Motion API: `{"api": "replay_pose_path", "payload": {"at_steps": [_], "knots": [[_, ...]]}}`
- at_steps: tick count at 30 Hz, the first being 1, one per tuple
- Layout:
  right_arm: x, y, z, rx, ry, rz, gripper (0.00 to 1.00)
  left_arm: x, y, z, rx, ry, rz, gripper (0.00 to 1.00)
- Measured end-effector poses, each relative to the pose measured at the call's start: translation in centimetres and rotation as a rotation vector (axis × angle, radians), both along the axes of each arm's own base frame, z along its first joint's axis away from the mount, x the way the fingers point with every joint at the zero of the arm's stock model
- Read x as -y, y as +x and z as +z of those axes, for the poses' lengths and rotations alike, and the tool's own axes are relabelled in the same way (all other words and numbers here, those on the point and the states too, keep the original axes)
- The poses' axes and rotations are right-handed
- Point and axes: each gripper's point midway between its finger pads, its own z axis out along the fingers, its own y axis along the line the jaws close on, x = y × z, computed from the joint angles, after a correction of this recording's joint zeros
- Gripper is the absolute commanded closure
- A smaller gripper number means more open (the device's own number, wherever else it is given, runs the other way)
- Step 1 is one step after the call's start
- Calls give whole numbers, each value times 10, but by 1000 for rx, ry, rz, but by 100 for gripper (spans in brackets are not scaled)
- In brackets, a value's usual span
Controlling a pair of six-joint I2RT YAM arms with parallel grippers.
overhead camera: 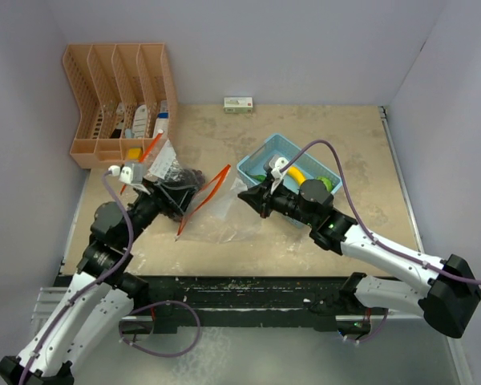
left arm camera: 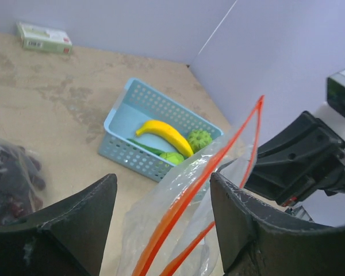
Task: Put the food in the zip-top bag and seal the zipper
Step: Open the zipper of the food storage bag.
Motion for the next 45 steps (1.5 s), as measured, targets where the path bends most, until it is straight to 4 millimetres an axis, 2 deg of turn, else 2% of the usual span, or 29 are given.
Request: {"api": "replay_pose_path", "payload": {"at_steps": [5,8,17,25,29,33,38,39,41,42,43,44,45], "knots": [[-1,-3,-1,-4,-3,19,100,-5,-21,19,171,-5,-31,33],[-2,-5,-1,-4,-3,32,100,-6,-27,22,218,14,-46,35],[-8,-15,8,5,6,99,100,17,-22,3,203,97,-170,38],[-8,-21,13,-1,3,130,100,23,-28,2,217,100,-220,41],[-9,-21,25,14,14,132,100,28,-28,-5,186,99,-252,43],[-9,-19,40,39,35,125,100,36,-28,-18,127,90,-295,55],[-10,-17,54,63,49,117,100,40,-31,-30,72,73,-327,63],[-10,-16,57,67,50,113,100,41,-32,-31,65,68,-331,68],[-9,-14,61,76,51,102,100,43,-33,-32,54,59,-343,93],[-9,-12,63,80,51,94,100,44,-34,-33,43,53,-351,100],[-9,-11,64,82,50,92,100,45,-35,-34,35,51,-359,100],[-9,-10,66,83,48,89,97,46,-36,-34,29,48,-369,100],[-10,-8,66,80,45,85,86,47,-36,-35,25,49,-375,100]]}}
